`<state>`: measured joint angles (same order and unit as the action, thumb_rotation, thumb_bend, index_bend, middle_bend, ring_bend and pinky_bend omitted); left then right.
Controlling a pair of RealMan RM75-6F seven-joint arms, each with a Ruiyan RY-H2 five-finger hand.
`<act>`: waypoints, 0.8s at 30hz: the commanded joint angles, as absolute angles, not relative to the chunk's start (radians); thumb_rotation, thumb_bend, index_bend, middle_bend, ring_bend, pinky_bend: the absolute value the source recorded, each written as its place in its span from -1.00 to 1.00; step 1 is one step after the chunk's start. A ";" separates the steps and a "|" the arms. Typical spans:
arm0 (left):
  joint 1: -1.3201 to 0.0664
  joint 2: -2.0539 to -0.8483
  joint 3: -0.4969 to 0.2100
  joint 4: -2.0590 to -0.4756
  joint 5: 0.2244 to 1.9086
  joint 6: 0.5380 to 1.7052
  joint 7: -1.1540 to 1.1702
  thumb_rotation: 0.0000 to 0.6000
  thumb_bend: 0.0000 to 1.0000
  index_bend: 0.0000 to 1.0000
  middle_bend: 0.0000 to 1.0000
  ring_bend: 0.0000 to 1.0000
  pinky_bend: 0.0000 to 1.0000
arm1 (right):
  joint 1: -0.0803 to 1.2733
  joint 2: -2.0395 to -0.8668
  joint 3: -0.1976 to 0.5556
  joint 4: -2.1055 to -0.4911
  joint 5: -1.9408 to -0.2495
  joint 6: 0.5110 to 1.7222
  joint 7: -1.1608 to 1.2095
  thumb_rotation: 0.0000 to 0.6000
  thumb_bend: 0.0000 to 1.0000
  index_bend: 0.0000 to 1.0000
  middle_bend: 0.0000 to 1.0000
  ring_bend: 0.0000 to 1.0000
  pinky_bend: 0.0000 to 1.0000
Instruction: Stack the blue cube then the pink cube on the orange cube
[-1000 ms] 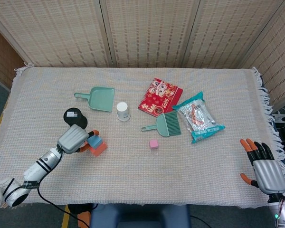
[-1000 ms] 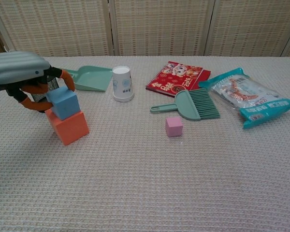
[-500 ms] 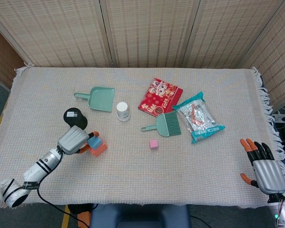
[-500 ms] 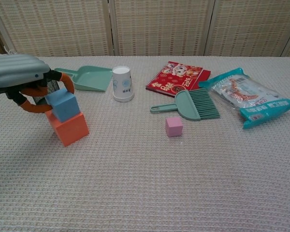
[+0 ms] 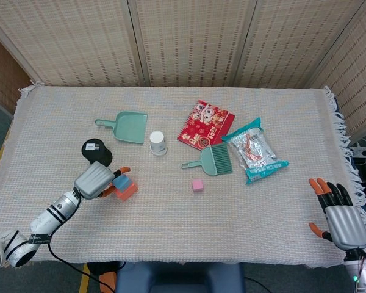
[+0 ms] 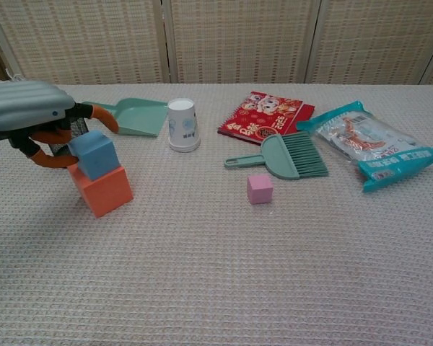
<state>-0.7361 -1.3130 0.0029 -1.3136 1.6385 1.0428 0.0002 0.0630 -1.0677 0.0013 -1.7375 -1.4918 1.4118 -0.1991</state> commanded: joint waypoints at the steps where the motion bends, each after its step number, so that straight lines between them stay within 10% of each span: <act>1: -0.735 -1.312 0.004 -1.316 1.639 1.044 0.007 1.00 -0.27 -0.62 1.00 1.00 1.00 | 0.062 -1.067 0.002 -1.737 -1.492 1.414 -0.198 1.00 -0.81 -1.00 -1.00 -1.00 -1.00; 24: -0.640 -1.208 0.053 -1.547 1.637 1.124 -0.049 1.00 -0.27 -0.86 1.00 1.00 1.00 | 0.065 -1.061 0.003 -1.737 -1.490 1.406 -0.183 1.00 -0.81 -1.00 -1.00 -1.00 -1.00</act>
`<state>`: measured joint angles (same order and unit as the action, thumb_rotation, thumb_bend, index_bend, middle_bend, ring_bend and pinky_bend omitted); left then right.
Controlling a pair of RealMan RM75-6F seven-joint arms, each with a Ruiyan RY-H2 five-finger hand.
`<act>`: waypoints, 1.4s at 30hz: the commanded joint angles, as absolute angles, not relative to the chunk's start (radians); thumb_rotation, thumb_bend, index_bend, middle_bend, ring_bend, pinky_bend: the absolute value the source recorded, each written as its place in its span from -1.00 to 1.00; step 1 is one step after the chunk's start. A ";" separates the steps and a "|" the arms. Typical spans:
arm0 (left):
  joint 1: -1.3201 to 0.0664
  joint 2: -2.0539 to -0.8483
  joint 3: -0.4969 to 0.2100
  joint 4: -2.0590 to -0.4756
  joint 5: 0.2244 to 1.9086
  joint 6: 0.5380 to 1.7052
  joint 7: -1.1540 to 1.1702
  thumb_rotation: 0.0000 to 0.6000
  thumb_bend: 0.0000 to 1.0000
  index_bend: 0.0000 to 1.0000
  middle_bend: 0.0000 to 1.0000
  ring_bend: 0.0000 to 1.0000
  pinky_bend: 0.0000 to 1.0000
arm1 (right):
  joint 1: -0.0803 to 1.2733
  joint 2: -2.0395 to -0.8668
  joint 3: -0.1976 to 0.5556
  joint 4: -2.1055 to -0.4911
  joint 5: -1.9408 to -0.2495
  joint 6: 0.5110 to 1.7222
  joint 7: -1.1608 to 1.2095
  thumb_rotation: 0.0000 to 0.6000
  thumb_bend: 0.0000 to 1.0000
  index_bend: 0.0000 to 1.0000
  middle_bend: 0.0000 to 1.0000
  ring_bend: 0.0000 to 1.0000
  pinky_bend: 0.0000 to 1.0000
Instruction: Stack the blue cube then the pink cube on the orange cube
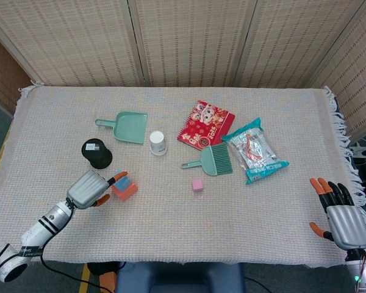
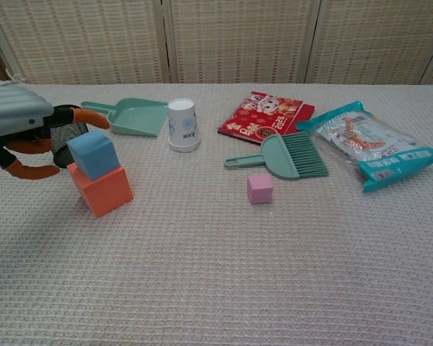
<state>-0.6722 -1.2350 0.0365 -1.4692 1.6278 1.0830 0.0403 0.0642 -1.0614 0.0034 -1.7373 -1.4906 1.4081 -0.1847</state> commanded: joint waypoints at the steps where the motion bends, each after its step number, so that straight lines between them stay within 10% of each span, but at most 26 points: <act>1: -0.630 -1.209 0.053 -1.565 1.641 1.140 -0.040 1.00 -0.27 -0.87 1.00 1.00 1.00 | 0.066 -1.060 0.003 -1.738 -1.491 1.404 -0.181 1.00 -0.81 -1.00 -1.00 -1.00 -1.00; 16: -0.677 -1.391 -0.058 -1.849 1.196 0.957 0.376 1.00 -0.29 -0.89 1.00 1.00 1.00 | 0.064 -1.026 0.008 -1.729 -1.504 1.417 -0.098 1.00 -0.81 -1.00 -1.00 -1.00 -1.00; 42: -0.925 -1.820 -0.271 -1.481 0.694 0.961 0.568 1.00 -0.30 -0.78 1.00 1.00 1.00 | 0.052 -0.974 0.041 -1.711 -1.474 1.449 0.052 1.00 -0.81 -1.00 -1.00 -1.00 -1.00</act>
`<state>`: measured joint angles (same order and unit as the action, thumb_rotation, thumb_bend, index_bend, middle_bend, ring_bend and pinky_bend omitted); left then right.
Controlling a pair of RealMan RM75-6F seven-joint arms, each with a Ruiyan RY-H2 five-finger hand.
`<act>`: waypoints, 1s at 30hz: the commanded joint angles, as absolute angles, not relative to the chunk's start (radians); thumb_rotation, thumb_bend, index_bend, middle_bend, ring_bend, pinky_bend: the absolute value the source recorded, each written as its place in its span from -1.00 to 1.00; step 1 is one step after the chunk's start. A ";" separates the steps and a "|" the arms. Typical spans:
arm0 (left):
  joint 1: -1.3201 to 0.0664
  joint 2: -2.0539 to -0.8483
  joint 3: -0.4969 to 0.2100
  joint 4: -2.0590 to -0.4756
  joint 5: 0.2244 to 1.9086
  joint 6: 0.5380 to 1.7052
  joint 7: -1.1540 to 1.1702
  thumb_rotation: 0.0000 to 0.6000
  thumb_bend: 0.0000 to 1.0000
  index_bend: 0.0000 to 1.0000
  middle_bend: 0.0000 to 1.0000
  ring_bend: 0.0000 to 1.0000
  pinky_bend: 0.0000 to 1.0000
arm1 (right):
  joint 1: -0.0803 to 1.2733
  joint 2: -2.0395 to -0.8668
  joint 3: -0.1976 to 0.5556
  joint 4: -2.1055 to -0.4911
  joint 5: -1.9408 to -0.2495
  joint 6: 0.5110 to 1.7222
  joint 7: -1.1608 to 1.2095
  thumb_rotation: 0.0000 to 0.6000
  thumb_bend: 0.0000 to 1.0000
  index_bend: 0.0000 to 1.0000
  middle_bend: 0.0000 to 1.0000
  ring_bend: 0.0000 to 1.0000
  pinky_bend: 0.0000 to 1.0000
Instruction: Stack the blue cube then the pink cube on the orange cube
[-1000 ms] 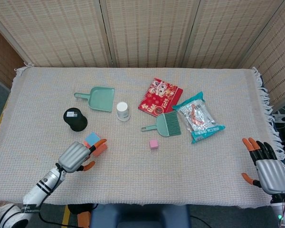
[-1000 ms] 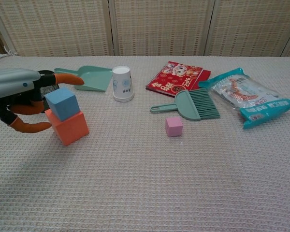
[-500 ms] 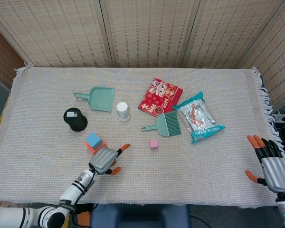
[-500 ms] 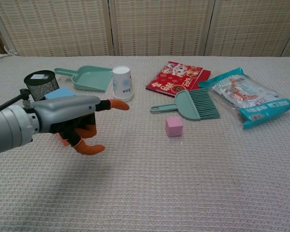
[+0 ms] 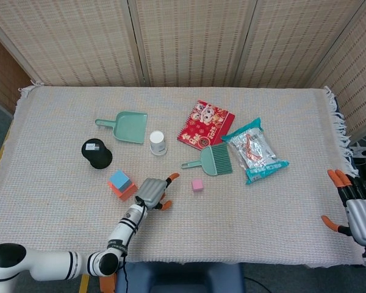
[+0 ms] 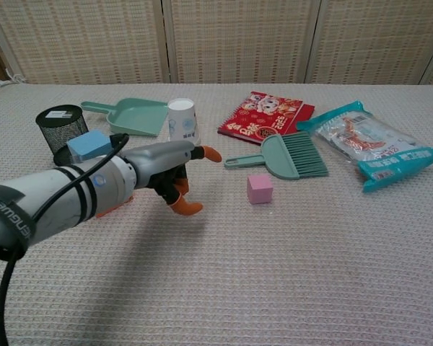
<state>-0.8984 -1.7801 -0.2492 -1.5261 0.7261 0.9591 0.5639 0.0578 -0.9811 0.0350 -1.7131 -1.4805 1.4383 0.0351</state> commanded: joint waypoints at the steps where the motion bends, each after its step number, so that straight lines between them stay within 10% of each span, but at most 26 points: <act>1: -0.933 -1.834 -0.276 -1.465 0.684 0.961 0.570 1.00 -0.29 -0.77 1.00 1.00 1.00 | 0.050 -0.970 0.044 -1.709 -1.471 1.453 0.063 1.00 -0.81 -1.00 -1.00 -1.00 -1.00; 30: -1.023 -2.081 -0.351 -1.147 0.746 0.943 0.470 1.00 -0.31 -0.47 1.00 1.00 1.00 | 0.005 -0.920 0.058 -1.683 -1.478 1.523 0.230 1.00 -0.81 -1.00 -1.00 -1.00 -1.00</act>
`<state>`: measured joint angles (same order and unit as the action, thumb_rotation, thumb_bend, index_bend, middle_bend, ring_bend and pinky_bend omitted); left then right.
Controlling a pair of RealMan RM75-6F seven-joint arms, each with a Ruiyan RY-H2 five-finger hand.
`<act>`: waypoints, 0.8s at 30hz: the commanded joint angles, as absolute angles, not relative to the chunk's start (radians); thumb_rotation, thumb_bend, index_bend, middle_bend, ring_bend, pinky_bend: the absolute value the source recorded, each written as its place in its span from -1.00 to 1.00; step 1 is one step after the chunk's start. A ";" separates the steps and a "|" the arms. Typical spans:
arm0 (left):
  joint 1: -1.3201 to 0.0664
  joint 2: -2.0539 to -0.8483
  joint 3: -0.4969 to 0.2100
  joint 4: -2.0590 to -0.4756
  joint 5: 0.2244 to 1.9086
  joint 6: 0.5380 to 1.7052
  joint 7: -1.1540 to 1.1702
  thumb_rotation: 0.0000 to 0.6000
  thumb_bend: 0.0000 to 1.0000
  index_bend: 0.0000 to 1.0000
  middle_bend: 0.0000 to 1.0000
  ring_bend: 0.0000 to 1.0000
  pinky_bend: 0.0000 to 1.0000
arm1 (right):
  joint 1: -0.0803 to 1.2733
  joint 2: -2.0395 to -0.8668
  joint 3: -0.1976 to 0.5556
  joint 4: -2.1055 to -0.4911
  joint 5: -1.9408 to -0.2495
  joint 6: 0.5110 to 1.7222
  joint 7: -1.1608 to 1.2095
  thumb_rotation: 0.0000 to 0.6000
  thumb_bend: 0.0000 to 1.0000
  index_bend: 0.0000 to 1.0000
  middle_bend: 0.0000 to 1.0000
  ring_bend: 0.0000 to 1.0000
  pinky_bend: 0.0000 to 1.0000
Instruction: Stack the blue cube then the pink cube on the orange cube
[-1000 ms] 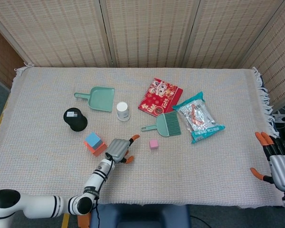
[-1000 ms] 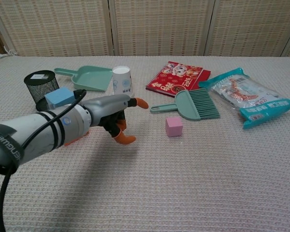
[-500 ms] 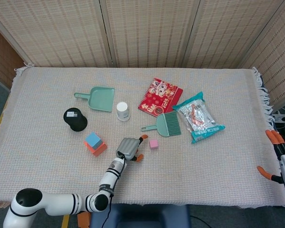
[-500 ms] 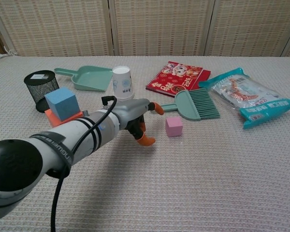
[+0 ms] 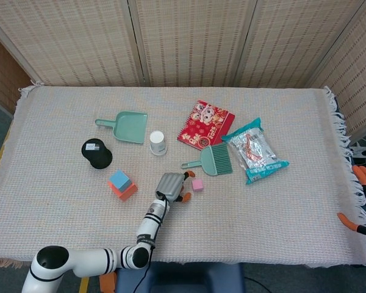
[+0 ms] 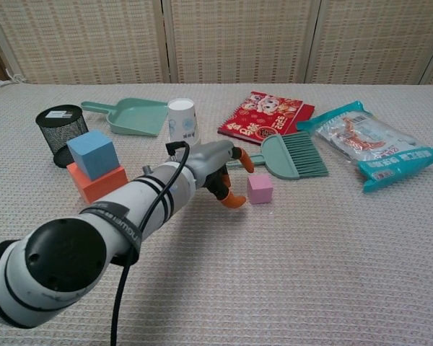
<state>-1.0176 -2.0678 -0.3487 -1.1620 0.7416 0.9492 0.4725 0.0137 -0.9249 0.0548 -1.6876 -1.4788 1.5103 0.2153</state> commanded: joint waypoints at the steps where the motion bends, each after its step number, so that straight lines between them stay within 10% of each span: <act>1: -1.026 -2.090 -0.352 -1.138 0.749 0.942 0.471 1.00 -0.31 -0.47 1.00 1.00 1.00 | 0.002 -0.918 0.059 -1.680 -1.478 1.528 0.239 1.00 -0.81 -1.00 -1.00 -1.00 -1.00; 24: -1.051 -2.174 -0.416 -1.008 0.785 0.926 0.420 1.00 -0.32 -0.09 1.00 1.00 1.00 | -0.008 -0.906 0.062 -1.667 -1.487 1.534 0.281 1.00 -0.81 -1.00 -1.00 -1.00 -1.00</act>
<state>-1.0505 -2.1722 -0.4140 -1.0101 0.7826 0.9274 0.4220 -0.0078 -0.9059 0.0619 -1.6669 -1.4873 1.5342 0.2814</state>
